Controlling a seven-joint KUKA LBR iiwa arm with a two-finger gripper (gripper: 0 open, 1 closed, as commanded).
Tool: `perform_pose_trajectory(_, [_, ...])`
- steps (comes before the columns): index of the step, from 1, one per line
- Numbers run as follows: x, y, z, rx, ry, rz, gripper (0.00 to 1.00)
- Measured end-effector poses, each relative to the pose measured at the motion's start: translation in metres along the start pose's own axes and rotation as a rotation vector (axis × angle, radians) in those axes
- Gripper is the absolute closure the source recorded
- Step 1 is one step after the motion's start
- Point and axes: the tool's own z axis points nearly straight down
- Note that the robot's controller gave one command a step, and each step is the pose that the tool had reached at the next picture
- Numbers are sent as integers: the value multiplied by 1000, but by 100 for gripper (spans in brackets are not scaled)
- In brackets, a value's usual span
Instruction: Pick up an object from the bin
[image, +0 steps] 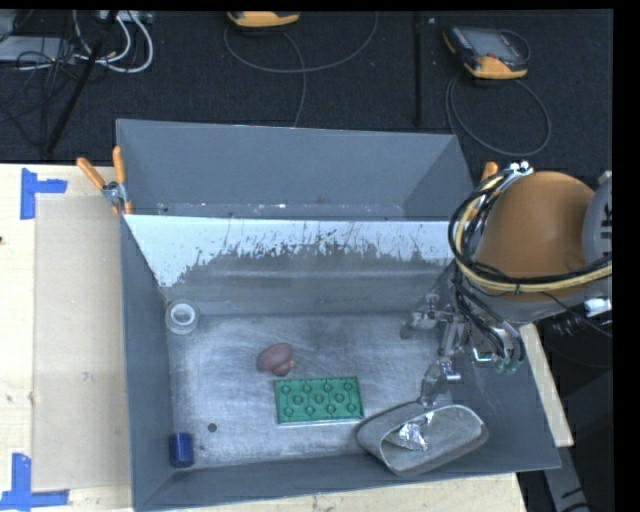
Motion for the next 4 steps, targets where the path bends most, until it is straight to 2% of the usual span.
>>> perform_pose_trajectory(1, [3, 53, 103, 4, -30, -360, 0])
perform_pose_trajectory(2, [6, 102, 114, 6, -18, -564, 0])
perform_pose_trajectory(3, [6, 102, 114, 6, -17, -565, 100])
perform_pose_trajectory(4, [12, 100, -35, 6, -14, -779, 100])
